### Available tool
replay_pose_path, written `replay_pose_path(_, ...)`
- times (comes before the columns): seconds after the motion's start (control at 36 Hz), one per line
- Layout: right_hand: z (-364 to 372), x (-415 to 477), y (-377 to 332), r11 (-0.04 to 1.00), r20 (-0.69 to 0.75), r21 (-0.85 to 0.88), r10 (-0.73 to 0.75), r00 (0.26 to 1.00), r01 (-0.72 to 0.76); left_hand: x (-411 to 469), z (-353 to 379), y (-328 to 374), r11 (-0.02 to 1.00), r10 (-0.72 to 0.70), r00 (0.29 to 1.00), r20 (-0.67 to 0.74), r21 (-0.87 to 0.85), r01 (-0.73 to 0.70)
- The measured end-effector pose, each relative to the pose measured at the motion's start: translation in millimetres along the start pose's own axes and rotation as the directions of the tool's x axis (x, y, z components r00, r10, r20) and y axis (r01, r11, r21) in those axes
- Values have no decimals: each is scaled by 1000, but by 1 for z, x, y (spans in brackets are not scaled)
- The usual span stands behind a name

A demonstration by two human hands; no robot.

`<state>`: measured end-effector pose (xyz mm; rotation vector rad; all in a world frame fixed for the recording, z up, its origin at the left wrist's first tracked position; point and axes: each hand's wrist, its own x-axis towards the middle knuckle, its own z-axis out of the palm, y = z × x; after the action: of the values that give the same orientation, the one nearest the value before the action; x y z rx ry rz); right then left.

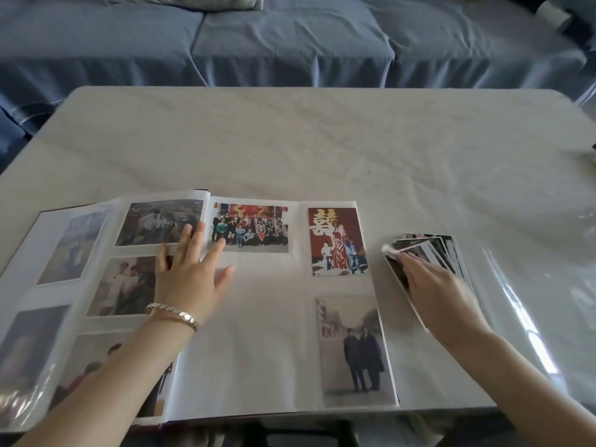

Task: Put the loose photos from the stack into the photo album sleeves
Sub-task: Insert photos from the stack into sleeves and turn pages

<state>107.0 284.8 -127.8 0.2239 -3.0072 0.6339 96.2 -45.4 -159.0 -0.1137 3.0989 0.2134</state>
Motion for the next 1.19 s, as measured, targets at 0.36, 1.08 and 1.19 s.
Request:
replay_pose_path(0.36,43,-2,-53,957,292,141,-284,913,252,1,0,-2,1000,-3,1000,3,-14,3)
replay_pose_path(1.08,0,51,-42,978,235,177,70,969,-114,2,2,-3,999,-9,1000,-5,-45,9)
replay_pose_path(1.19,-1,56,-42,982,352,86,129,927,-169,2,1,-4,999,-10,1000,-7,-43,10)
